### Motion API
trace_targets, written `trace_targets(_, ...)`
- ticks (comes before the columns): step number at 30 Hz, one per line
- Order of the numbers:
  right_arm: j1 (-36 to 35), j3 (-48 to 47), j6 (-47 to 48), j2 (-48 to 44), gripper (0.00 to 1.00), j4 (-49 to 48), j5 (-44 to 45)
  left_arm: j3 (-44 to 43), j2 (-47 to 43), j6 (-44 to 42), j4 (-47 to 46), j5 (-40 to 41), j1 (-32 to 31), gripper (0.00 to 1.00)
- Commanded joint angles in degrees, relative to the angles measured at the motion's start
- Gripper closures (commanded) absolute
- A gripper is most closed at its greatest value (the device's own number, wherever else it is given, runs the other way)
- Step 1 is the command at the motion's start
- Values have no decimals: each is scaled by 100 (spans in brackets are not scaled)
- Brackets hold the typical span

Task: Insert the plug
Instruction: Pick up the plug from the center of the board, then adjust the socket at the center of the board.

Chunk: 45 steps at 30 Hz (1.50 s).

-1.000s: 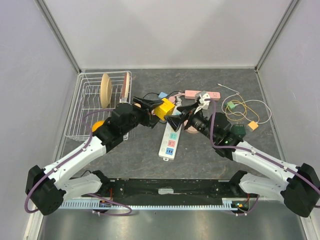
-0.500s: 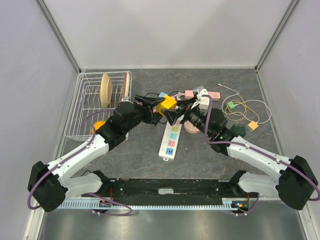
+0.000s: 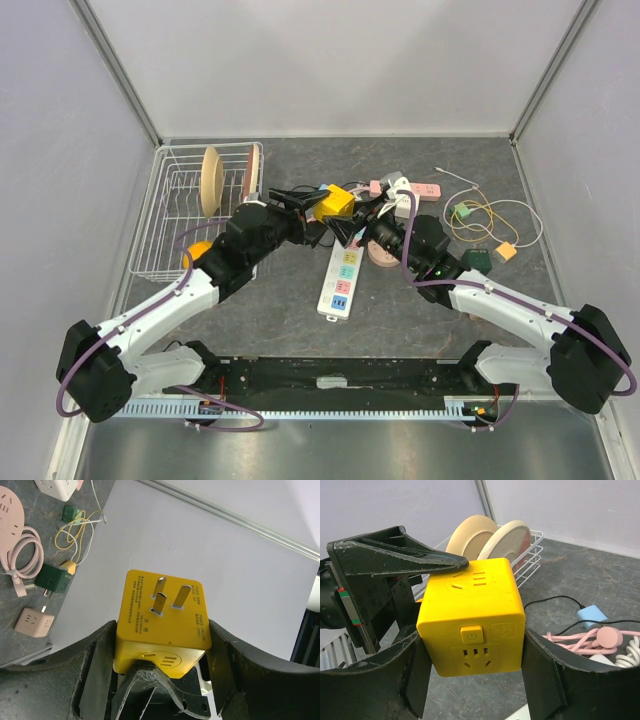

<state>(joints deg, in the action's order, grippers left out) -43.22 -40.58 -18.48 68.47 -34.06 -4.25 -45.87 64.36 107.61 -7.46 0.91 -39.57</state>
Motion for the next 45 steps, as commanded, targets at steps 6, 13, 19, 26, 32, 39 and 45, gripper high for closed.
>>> trace_targets(6, 7, -380, 529, -281, 100, 250, 125, 51, -151, -433, -362, 225, 11, 23)
trace_targets(13, 410, -942, 995, -457, 100, 2270, 398, -176, -775, -2646, 972, 928, 28, 6)
trace_targets(19, 1192, -1145, 899, -711, 100, 3765, 548, -668, -970, -5028, 2343, 1290, 20, 5)
trace_targets(26, 1694, -1321, 1004, -1037, 100, 5154, 995, -1775, 549, -6778, 3636, 857, -480, 1)
trace_targets(32, 1712, -1374, 916, -1353, 100, 5717, 1295, -2839, 2378, -7544, 4613, 1754, -1394, 0)
trace_targets(39, 1721, -1391, 899, -1775, 100, 6306, 1506, -3490, 3767, -7922, 4587, 1694, -1457, 0)
trace_targets(45, 1703, -1356, 811, -2118, 100, 6632, 1620, -4096, 4716, -8115, 4657, 1843, -1448, 0)
